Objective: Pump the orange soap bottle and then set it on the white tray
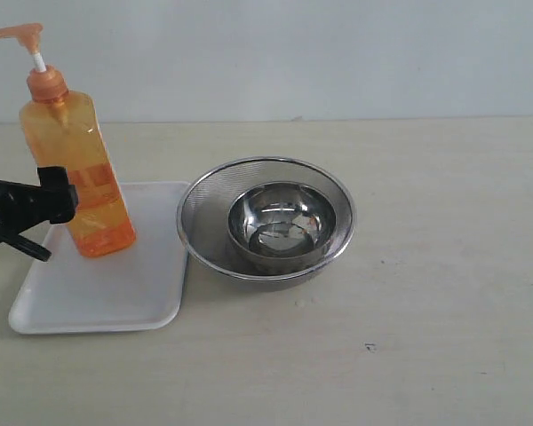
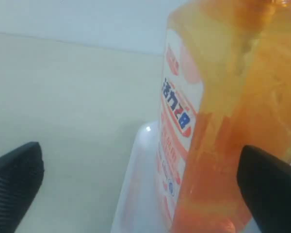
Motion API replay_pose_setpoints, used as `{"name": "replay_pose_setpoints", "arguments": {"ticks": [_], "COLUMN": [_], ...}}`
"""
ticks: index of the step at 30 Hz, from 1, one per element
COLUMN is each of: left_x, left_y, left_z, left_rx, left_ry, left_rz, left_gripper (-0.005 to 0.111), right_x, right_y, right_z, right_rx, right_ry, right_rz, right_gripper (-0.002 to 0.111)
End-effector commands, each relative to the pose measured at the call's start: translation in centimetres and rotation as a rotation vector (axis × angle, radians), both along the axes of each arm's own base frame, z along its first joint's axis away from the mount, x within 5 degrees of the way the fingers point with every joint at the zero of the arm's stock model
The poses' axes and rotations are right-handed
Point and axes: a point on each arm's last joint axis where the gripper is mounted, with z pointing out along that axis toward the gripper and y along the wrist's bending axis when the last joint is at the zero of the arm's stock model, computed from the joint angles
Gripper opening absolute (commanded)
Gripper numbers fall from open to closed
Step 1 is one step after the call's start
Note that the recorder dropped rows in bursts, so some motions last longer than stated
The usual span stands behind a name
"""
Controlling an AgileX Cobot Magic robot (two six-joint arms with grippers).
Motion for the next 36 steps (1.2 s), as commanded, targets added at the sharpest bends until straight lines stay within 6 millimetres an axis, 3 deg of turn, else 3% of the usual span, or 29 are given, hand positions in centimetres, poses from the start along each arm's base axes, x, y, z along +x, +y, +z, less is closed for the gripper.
{"name": "replay_pose_setpoints", "arguments": {"ticks": [1,5,16,36], "left_x": [0.0,0.0,0.2,1.5], "left_y": [0.1,-1.3,-2.8,-2.7], "left_z": [0.1,-0.3,0.3,-0.6], "left_rx": [-0.002,-0.038,-0.167,-0.136], "left_ry": [0.001,0.046,-0.025,-0.203], "left_rz": [0.012,-0.139,-0.264,-0.225], "left_gripper": [0.109,0.109,0.109,0.109], "right_x": [0.0,0.0,0.0,0.0], "right_y": [0.0,0.0,0.0,0.0], "right_z": [0.1,0.1,0.1,0.2], "right_rx": [-0.005,-0.005,-0.005,-0.005], "right_ry": [-0.013,-0.013,-0.013,-0.020], "right_rz": [-0.001,-0.001,-0.001,0.000], "right_gripper": [0.003,0.003,0.003,0.003]}}
